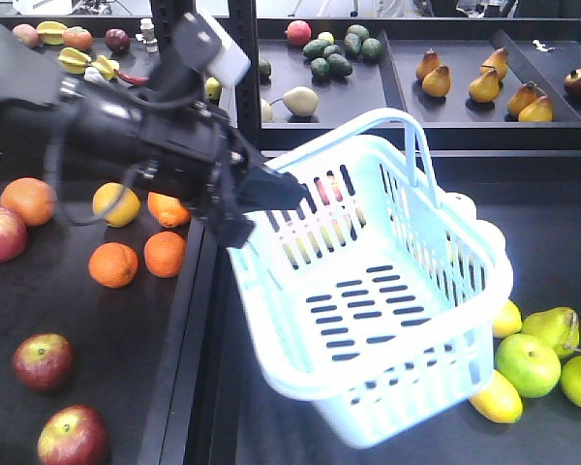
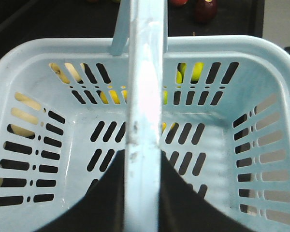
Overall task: Pick three apples into basket with both arms
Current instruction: 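Lift the light-blue basket by its handle with the left gripper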
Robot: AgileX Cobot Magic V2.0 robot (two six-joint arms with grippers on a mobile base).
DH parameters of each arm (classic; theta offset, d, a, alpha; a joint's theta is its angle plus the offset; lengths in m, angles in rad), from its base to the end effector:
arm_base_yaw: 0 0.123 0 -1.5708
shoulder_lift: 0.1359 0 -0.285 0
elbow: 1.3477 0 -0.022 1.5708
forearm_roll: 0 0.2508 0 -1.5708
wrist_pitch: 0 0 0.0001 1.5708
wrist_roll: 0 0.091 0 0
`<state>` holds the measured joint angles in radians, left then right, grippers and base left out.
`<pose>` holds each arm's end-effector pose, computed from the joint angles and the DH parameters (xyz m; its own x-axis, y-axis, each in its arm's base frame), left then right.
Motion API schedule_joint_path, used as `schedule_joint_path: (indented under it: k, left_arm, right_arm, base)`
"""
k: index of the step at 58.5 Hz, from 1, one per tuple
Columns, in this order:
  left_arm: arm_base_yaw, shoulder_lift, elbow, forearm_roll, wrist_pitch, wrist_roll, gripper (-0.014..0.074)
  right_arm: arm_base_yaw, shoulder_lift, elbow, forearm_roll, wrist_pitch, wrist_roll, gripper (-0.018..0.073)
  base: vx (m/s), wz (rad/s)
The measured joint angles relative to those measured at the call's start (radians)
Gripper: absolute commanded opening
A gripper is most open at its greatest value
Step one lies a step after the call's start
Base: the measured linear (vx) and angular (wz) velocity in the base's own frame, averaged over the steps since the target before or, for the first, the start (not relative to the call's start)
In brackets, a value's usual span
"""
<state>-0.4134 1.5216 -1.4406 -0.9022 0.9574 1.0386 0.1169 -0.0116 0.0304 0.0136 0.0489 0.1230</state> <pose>0.2768 -0.1852 0.3846 -0.2526 0.4438 -0.8598 0.9285 0.3612 -0.0863 0.0565 0.0067 0.1991 0.0032 0.1375 -0.9905 -0.1188 0.9835 0.1361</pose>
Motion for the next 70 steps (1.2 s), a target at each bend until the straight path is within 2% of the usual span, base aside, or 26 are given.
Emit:
schedule_joint_path:
  k: [10, 17, 31, 44, 55, 70]
  left_arm:
    - [0.000, -0.116, 0.038, 0.110, 0.062, -0.169, -0.0008]
    - [0.000, -0.217, 0.116, 0.145, 0.059, -0.209, -0.0008]
    - [0.000, -0.430, 0.295, 0.149, -0.040, -0.251, -0.0008]
    - [0.000, -0.638, 0.415, 0.121, -0.169, -0.358, -0.0008]
    - [0.000, -0.778, 0.498, 0.117, -0.243, -0.372, -0.0008]
    - [0.000, -0.816, 0.548, 0.117, -0.250, -0.374, -0.0007]
  right_arm:
    - [0.000, 0.000, 0.000, 0.000, 0.000, 0.000, -0.0005]
    - [0.000, 0.000, 0.000, 0.000, 0.000, 0.000, -0.0005]
    - [0.000, 0.000, 0.000, 0.000, 0.000, 0.000, -0.0005]
    - [0.000, 0.000, 0.000, 0.000, 0.000, 0.000, -0.0005]
    - [0.000, 0.000, 0.000, 0.000, 0.000, 0.000, -0.0005]
    - [0.000, 0.000, 0.000, 0.000, 0.000, 0.000, -0.0005]
  base:
    - [0.00, 0.00]
    - [0.00, 0.00]
    - [0.00, 0.00]
    - [0.00, 0.00]
    - [0.00, 0.00]
    - [0.00, 0.00]
